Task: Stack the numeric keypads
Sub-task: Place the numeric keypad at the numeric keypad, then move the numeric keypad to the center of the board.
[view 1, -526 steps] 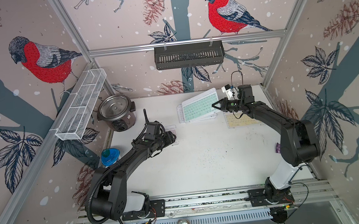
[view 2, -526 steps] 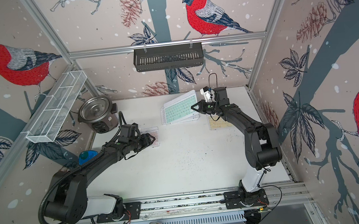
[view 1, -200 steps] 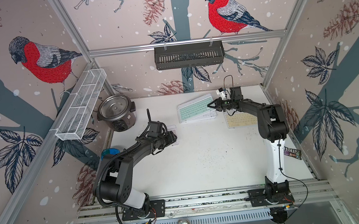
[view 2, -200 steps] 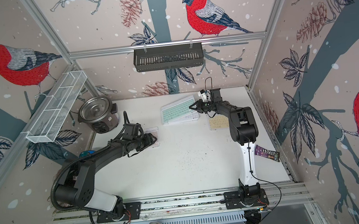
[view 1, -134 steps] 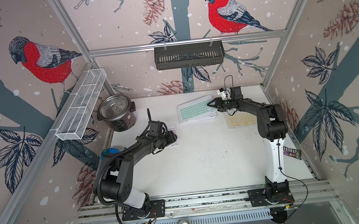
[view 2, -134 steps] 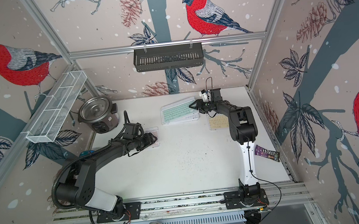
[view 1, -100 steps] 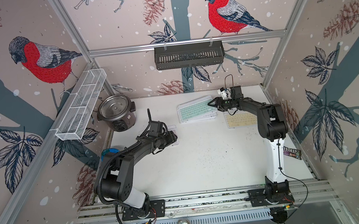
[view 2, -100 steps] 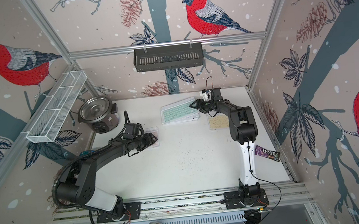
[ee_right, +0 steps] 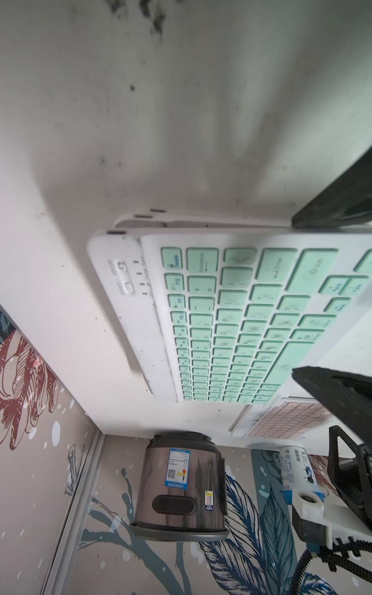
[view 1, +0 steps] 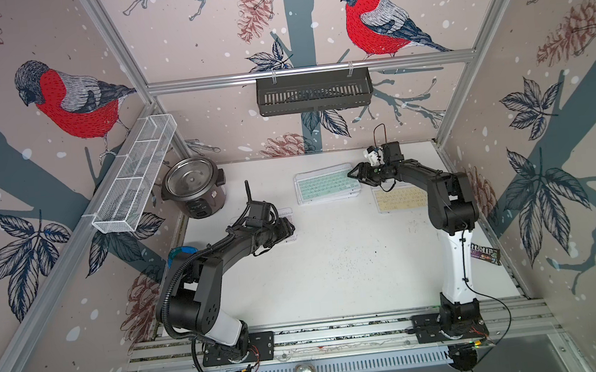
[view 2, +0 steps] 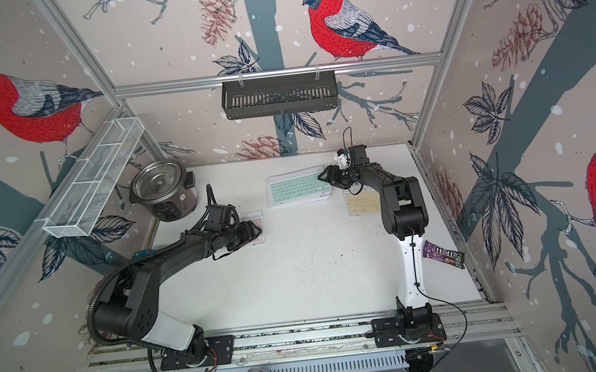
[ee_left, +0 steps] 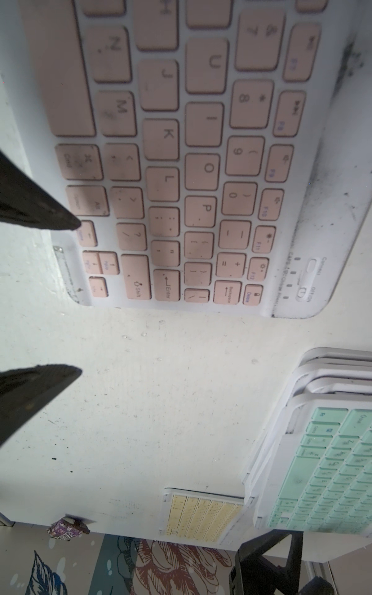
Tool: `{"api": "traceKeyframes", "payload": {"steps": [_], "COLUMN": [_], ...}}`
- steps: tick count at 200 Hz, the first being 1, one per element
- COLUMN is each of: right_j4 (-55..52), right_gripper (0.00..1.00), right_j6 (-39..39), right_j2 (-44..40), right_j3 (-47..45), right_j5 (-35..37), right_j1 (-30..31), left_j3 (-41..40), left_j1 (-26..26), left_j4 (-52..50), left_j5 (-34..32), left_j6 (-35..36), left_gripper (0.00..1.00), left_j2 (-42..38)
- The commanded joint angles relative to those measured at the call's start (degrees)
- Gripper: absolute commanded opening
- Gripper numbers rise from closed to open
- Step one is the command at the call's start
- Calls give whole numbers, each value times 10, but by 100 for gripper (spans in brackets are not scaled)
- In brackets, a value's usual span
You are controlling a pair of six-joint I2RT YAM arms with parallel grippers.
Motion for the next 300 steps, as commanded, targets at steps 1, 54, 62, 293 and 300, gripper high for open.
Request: {"api": "traceKeyframes", "payload": {"steps": [1,54,62,293,300], "right_j4": [0,-17,-17,127,128], "right_gripper": [69,70,70,72,72], "right_j6": [-14,-27,-30,56,57], "right_j2": [-12,-35,-47,-462,-468], "right_j3": [5,0,-7,-423,-427], "right_j5": [13,33,37,45,47], "right_j1": [0,2,3,66,67], "left_j3": [3,6,11,-30,-33], "left_j1": [1,1,1,-140,-153], "left_j4": [10,5,0,49,49], "left_j5": [4,-11,-17,-67,-69], "left_j6": [6,9,11,-31,-36], "left_gripper": [66,66,66,65,65], "left_j2": [-1,0,2,91,92]}}
